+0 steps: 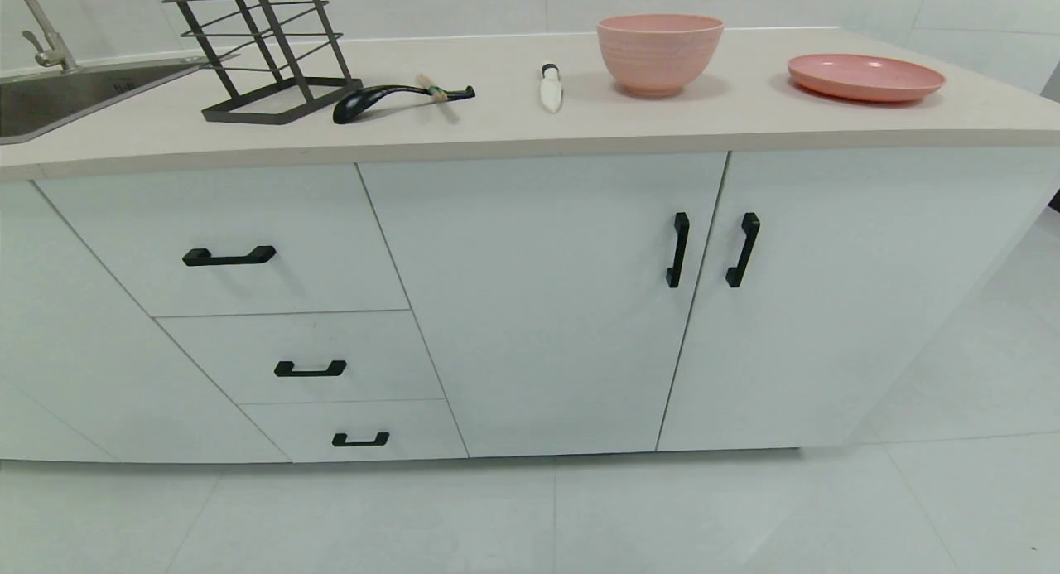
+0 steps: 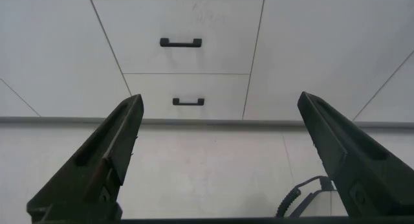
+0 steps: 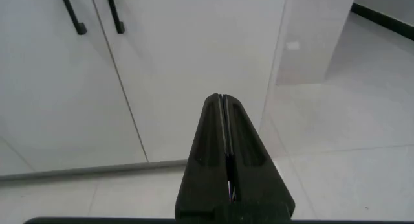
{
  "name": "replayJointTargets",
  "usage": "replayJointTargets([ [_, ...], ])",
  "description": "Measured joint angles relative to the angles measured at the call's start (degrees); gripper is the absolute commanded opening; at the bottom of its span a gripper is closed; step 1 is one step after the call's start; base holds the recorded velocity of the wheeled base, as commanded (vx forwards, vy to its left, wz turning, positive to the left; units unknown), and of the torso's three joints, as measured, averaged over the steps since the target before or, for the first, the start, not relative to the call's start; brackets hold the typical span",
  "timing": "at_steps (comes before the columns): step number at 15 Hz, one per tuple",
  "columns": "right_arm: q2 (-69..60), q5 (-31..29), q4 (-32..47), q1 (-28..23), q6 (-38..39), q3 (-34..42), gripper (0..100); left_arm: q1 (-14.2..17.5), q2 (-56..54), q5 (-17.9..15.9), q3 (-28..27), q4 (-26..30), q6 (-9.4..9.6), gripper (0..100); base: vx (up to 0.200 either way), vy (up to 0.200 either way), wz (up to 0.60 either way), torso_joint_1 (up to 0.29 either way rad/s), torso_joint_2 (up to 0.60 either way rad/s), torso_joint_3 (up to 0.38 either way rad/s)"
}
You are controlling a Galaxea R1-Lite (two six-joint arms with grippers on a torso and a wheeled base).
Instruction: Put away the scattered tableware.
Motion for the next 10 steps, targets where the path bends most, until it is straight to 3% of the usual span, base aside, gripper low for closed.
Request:
replayJointTargets([
  [3,1.76,8.06,0.26,0.26,-0.22,-2.21,0,0.02,0.00,-0.78,0.00,0.00,0.44,100,0.000,0.000,0.00,0.000,0.00,0.000],
  [6,9.53,15.37,0.50,0.34,-1.85,-8.09,0,-0.11,0.00,-2.34,0.00,0.00,2.21,100,0.000,0.000,0.00,0.000,0.00,0.000],
  [8,17.52,18.65,-1.96,0.95,-2.57,-10.76,0,-0.13,0.00,-2.32,0.00,0.00,1.88,100,0.000,0.000,0.00,0.000,0.00,0.000],
  [10,26.19,20.24,-9.33,2.66,-2.93,-11.40,0,-0.13,0.00,-2.23,-0.02,0.05,0.67,100,0.000,0.000,0.00,0.000,0.00,0.000],
])
